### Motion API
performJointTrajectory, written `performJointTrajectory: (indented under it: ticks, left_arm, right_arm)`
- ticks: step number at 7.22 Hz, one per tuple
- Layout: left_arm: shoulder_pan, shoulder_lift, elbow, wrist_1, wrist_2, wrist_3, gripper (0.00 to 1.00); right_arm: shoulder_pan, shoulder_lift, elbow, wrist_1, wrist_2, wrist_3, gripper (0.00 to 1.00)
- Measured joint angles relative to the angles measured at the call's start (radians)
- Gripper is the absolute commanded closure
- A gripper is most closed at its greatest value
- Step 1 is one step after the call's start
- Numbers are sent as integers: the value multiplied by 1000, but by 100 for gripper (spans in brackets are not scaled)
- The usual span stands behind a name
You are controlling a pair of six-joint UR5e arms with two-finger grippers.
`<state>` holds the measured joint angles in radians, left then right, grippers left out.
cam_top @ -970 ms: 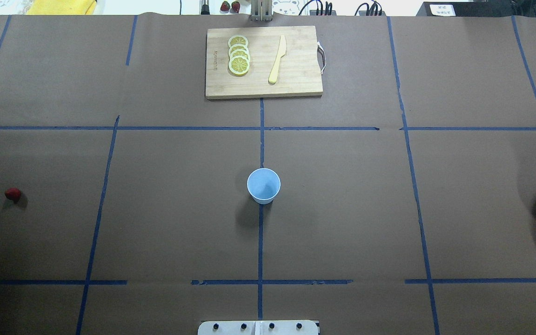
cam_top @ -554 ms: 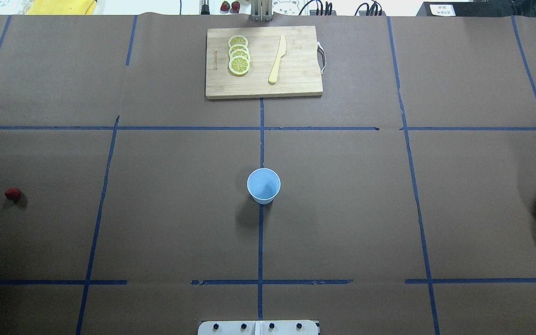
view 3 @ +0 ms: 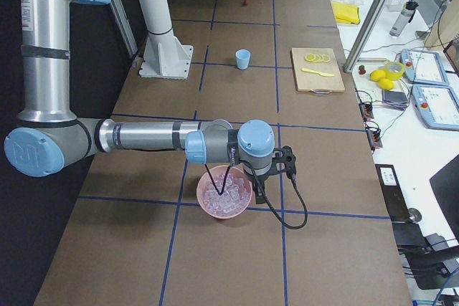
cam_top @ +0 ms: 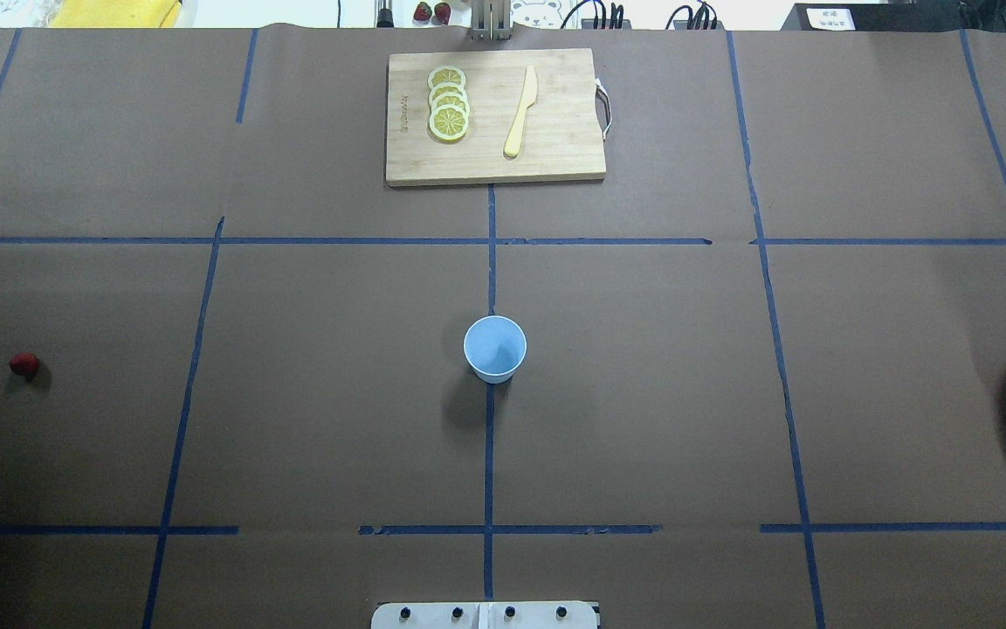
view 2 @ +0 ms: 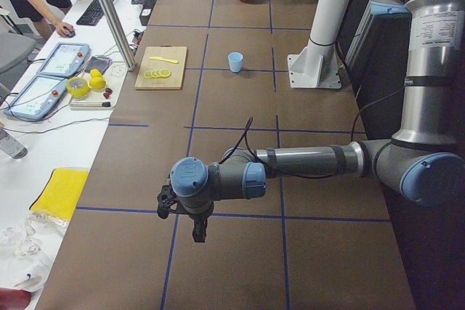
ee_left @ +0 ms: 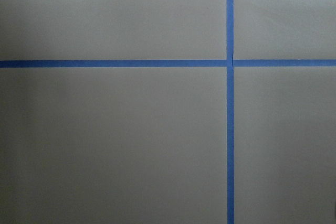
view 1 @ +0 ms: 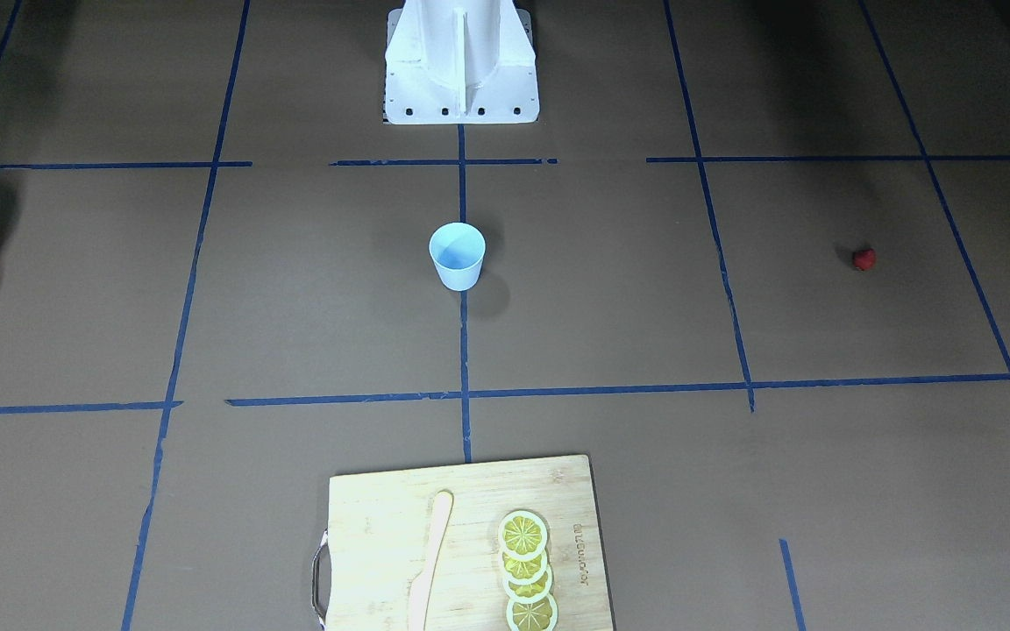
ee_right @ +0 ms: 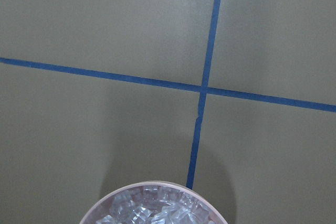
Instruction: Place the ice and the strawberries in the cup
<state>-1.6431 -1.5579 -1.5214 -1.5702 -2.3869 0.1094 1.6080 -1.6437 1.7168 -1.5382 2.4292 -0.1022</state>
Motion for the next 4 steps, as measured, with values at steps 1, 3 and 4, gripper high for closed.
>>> performJointTrajectory:
  ticks: [1,3,4]
  left_arm:
    - [0,0,-1,0,0,0,0]
    - [0,0,-2,-1,0,-1,0]
    - [0,0,-2,-1,0,-1,0]
  right_arm:
    - [-17,-6,24,0,-4,6,0]
    - [-58,-54,91,0,-46,18,2]
    - [-76,-78,115,2,-72,20,2]
